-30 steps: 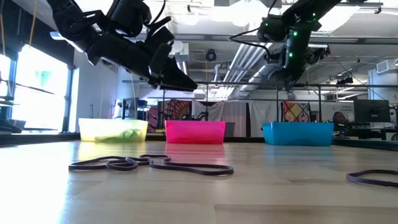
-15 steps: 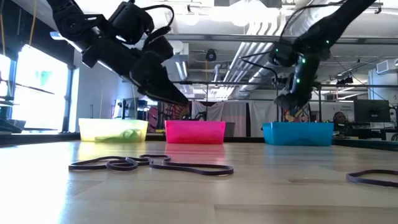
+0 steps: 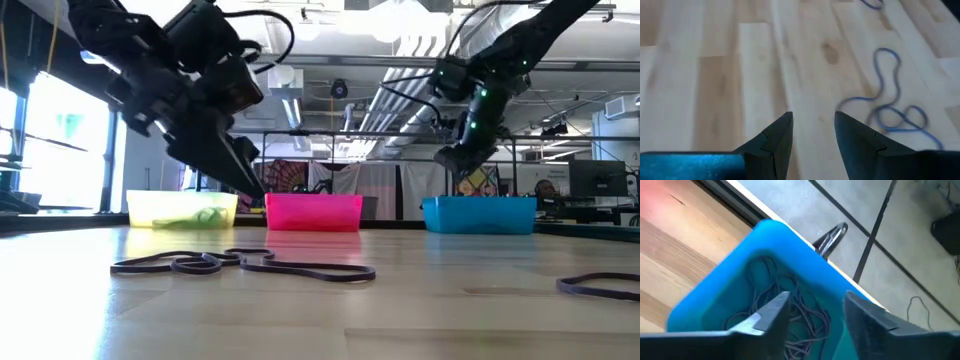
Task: Sort rubber bands into baskets
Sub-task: Put the violet rubber band into the blue bin
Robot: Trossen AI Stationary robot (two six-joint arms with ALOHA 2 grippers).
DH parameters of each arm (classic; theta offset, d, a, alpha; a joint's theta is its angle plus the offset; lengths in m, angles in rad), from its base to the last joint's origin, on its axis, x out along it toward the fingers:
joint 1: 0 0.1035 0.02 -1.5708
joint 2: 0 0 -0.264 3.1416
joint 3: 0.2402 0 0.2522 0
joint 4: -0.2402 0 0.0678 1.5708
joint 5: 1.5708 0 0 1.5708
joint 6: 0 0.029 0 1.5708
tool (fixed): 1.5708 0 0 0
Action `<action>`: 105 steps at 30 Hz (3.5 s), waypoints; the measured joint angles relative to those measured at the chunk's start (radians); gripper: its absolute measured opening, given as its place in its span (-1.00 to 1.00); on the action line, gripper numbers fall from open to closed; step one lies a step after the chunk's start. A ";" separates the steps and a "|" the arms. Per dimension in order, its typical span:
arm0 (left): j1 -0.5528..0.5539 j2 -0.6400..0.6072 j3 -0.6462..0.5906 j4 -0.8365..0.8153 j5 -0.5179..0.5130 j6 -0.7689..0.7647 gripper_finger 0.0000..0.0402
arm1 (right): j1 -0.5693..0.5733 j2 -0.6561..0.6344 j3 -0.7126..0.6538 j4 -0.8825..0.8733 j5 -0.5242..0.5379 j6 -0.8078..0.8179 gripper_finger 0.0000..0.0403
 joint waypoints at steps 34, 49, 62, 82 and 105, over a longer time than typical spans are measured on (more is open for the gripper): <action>-0.165 0.239 0.197 -0.200 -0.169 -0.033 -0.81 | 0.231 -0.001 0.099 -0.072 0.056 0.047 0.13; -0.107 0.238 0.345 -0.438 -0.277 0.095 -1.00 | 0.333 -0.002 0.080 -0.076 -0.020 0.071 -0.59; 0.003 0.066 0.360 -0.426 -0.291 0.142 -1.00 | 0.472 -0.002 -0.166 0.423 -0.242 0.182 -0.98; 0.037 0.020 0.362 -0.170 -0.360 0.141 -1.00 | 0.661 0.169 -0.160 0.866 -0.535 0.331 -0.18; 0.070 0.021 0.362 -0.014 -0.367 0.107 -0.96 | 0.670 0.171 -0.079 0.866 -0.420 0.261 -0.89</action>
